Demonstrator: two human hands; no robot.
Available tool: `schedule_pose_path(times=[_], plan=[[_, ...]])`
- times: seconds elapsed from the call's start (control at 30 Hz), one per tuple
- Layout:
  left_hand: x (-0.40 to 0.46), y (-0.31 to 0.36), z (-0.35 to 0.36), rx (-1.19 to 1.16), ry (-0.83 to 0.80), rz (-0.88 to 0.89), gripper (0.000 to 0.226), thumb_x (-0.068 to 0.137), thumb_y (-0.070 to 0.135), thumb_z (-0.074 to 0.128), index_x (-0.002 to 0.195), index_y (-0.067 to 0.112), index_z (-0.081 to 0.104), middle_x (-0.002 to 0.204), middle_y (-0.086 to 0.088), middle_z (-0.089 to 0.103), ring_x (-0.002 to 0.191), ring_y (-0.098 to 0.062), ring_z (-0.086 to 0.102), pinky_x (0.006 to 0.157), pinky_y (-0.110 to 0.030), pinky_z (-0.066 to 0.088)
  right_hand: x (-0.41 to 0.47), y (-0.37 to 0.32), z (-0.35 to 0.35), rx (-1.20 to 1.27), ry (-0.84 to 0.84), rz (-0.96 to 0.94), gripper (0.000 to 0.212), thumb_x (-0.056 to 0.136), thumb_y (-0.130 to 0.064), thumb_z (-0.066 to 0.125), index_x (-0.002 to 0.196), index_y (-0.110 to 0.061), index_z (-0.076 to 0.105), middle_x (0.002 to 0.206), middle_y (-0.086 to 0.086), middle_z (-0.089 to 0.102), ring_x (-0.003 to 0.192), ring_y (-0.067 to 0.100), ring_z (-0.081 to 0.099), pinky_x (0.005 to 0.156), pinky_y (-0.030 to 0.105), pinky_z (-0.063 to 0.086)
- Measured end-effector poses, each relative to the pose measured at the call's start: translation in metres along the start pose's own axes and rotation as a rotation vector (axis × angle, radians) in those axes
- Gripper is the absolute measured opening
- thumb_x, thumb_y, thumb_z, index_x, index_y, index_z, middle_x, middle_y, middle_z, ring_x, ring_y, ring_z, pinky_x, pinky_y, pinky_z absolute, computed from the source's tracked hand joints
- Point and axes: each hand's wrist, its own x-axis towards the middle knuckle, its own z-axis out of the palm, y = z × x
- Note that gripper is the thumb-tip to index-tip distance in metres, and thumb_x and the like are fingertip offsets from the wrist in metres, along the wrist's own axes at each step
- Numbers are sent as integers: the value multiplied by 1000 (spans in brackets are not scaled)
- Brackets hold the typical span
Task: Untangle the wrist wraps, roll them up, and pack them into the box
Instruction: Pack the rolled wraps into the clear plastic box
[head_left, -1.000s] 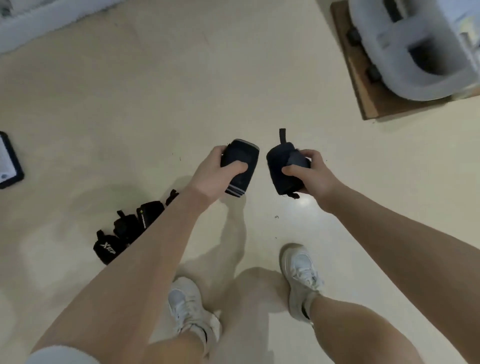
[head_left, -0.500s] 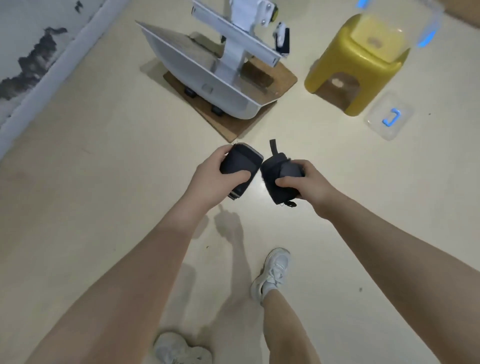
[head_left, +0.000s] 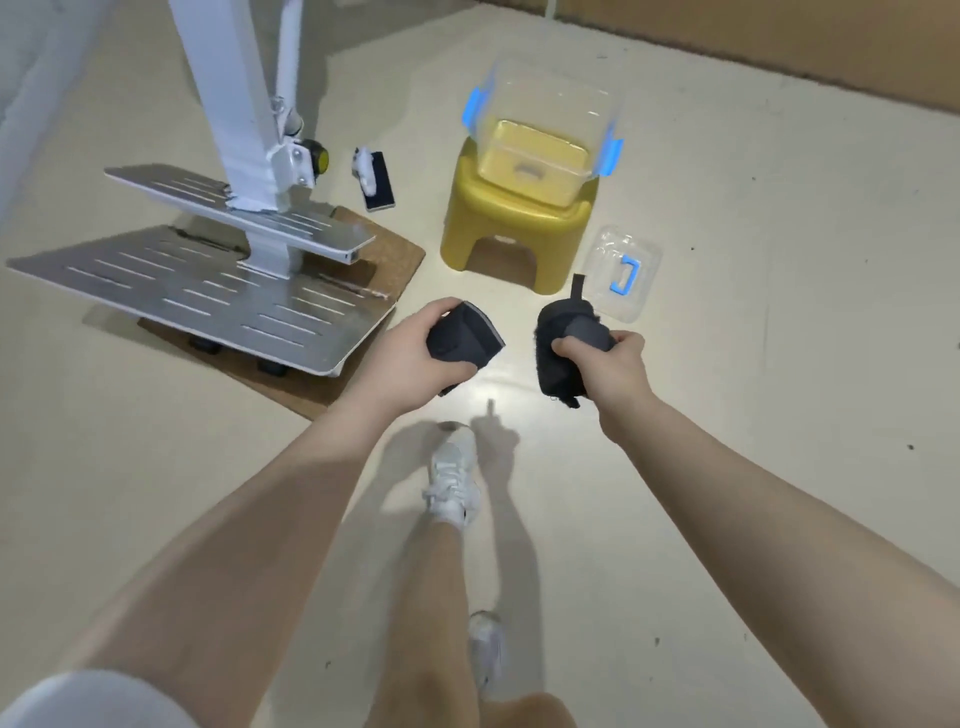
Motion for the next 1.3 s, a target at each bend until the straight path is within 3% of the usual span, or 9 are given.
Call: schedule_pose_path(times=[0.17, 0.3, 0.5, 0.7, 0.87, 1.03, 1.1, 1.2, 1.3], plan=[[146, 25, 1, 377, -88, 157, 74, 70, 20, 72, 138, 24, 44, 119, -2, 53, 107, -18, 50, 85, -26, 40, 109, -57, 15, 32, 19, -55, 54, 77, -15, 71, 114, -17, 32, 106, 6, 52, 83, 28, 58, 51, 30, 44], [230, 47, -12, 540, -140, 174, 73, 68, 25, 71, 137, 24, 44, 123, -4, 56, 110, -25, 54, 88, -38, 48, 172, -105, 19, -54, 30, -159, 60, 74, -13, 73, 117, -22, 33, 98, -6, 49, 93, 28, 58, 63, 34, 48], [352, 86, -24, 534, -76, 227, 73, 60, 36, 62, 132, 27, 49, 111, 0, 61, 111, -26, 50, 93, -38, 44, 275, -171, 31, -224, 50, -371, 66, 71, -15, 77, 128, -18, 43, 123, 4, 46, 109, 19, 50, 94, 37, 47], [467, 77, -12, 743, -92, 334, 72, 65, 41, 61, 135, 33, 46, 116, 1, 61, 113, -29, 42, 95, -34, 35, 400, -205, 53, -258, 2, -498, 72, 71, -20, 78, 133, -22, 40, 118, -6, 47, 113, 15, 50, 96, 32, 45], [536, 57, 12, 1001, -505, 243, 67, 76, 19, 73, 134, 34, 44, 113, 3, 58, 100, -17, 50, 83, -29, 43, 481, -198, 67, -413, -48, -591, 63, 69, -20, 80, 122, -16, 45, 110, -10, 49, 103, 11, 50, 86, 24, 44], [563, 31, 40, 1144, -633, 190, 53, 84, 31, 65, 134, 30, 47, 122, 3, 58, 105, -20, 55, 91, -38, 48, 514, -187, 96, -727, -37, -731, 63, 64, -38, 79, 116, -18, 49, 104, -8, 55, 106, 22, 52, 87, 39, 48], [555, 27, 34, 1131, -511, 292, 38, 89, 37, 55, 126, 27, 55, 113, 1, 62, 101, -21, 57, 85, -37, 49, 520, -187, 111, -748, -76, -727, 63, 65, -39, 79, 116, -18, 48, 104, -5, 56, 107, 25, 51, 85, 40, 47], [534, 18, 9, 943, 209, 635, 25, 88, 30, 48, 95, 14, 66, 94, -4, 64, 94, -30, 58, 74, -34, 42, 525, -187, 128, -815, -134, -704, 63, 69, -35, 78, 122, -19, 48, 115, -1, 58, 112, 27, 45, 88, 34, 43], [522, 15, -12, 615, 410, 183, 46, 90, 28, 57, 131, 11, 46, 128, -12, 51, 118, -34, 44, 89, -38, 36, 527, -183, 144, -837, -189, -718, 64, 74, -27, 77, 132, -20, 50, 125, 6, 47, 118, 27, 44, 99, 27, 35]])
